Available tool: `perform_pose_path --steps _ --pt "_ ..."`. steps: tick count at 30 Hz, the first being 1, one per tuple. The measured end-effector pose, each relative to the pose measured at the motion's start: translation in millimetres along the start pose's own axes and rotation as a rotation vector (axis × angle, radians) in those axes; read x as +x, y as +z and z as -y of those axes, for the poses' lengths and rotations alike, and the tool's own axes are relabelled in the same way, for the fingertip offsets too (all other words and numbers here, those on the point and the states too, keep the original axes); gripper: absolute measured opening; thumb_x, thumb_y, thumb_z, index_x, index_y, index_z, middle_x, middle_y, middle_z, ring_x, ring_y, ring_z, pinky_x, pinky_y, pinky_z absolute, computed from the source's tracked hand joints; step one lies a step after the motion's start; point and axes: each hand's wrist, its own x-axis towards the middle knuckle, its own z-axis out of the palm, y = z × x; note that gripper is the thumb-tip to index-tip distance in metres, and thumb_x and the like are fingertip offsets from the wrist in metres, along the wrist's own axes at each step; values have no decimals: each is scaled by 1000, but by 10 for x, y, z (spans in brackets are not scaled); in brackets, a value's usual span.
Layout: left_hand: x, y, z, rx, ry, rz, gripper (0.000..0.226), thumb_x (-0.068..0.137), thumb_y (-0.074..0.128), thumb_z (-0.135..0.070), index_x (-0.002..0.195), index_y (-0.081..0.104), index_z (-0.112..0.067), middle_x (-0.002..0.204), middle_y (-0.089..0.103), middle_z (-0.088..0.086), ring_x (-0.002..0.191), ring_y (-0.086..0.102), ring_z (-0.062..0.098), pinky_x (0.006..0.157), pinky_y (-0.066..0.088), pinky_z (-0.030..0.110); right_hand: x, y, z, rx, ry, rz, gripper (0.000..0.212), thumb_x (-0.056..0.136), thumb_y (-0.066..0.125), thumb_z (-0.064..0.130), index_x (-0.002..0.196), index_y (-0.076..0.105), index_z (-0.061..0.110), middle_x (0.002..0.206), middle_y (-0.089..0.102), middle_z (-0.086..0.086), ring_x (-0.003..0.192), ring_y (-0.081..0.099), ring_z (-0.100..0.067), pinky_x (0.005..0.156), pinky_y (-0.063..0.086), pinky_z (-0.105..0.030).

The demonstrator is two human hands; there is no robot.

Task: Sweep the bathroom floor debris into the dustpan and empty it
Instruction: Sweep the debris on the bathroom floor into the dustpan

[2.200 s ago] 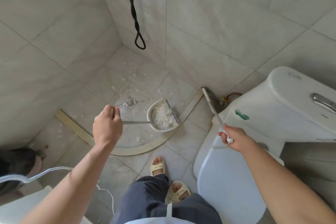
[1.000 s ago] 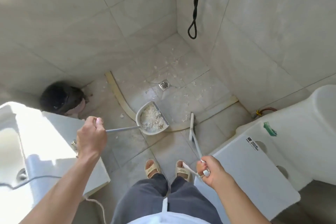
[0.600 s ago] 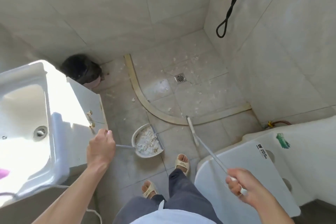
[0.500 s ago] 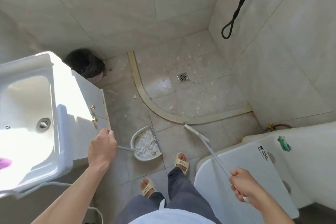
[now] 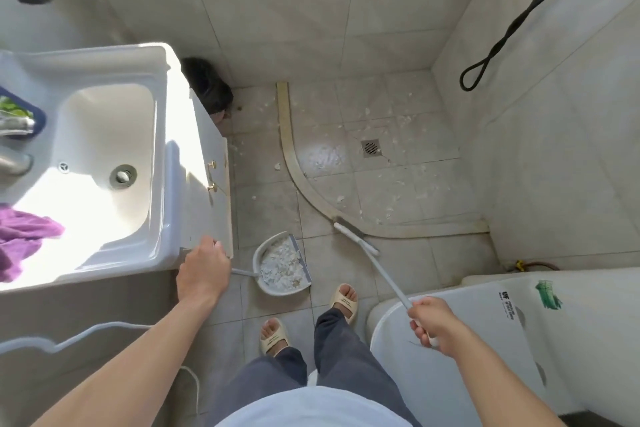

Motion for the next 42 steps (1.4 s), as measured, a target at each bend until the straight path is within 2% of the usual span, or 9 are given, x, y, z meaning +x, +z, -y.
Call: perform_pose_path --steps 5,10,17,19,22,26,30,33,42 --pt "33 -6 112 -4 -16 1 25 101 30 -23 91 48 -9 89 61 18 77 56 37 67 45 41 -107 416 86 35 69 161 16 93 45 3 101 59 6 62 49 -8 38 34 -8 34 28 -13" --pt "62 -33 90 -4 1 9 27 102 29 -22 98 51 -7 93 62 17 76 52 33 66 41 39 -306 190 128 209 75 300 20 99 47 7 117 54 3 62 51 -10 37 32 -5 28 26 -12" --pt "-29 -50 215 -28 32 -18 27 102 31 -22 103 52 -6 97 64 20 85 61 39 65 40 39 -534 834 -161 48 -36 107 17 96 48 8 108 61 9 67 52 -11 41 38 -10 35 31 -16" --pt "-54 -77 257 -43 41 -21 26 102 30 -22 101 52 -7 96 64 18 83 61 38 65 42 39 -560 1065 -165 65 -19 93 17 96 46 4 104 61 4 67 50 -12 39 38 -10 35 32 -16" --pt "-65 -98 319 -62 51 -18 25 102 30 -21 101 51 -7 97 65 18 85 62 38 66 43 39 -541 1168 -116 255 61 198 13 99 44 2 95 54 -5 59 44 -9 33 33 -7 29 30 -13" --pt "-64 -110 393 -92 52 -25 25 103 30 -21 100 51 -8 96 65 17 81 61 36 64 41 38 -575 1016 18 525 101 330 13 102 42 7 93 49 0 58 40 -6 28 33 -5 24 29 -13" --pt "-64 -122 410 -114 58 -41 26 103 28 -20 98 51 -9 91 65 13 69 51 28 61 42 37 -675 853 213 375 0 316 10 101 47 8 97 50 -1 59 48 -11 31 33 -6 25 28 -14" --pt "-21 -117 399 -119 60 -45 26 103 29 -22 97 52 -11 90 66 12 74 60 31 62 45 37 -645 819 505 229 -113 282 16 100 51 10 108 52 -3 65 50 -13 37 34 -8 28 30 -15" --pt "220 -151 230 -83 33 -48 21 101 34 -22 83 42 -17 78 60 7 69 58 29 58 45 37 -91 1099 2074 -287 -376 194 30 95 57 2 124 55 3 70 53 -14 40 42 -10 34 36 -18"
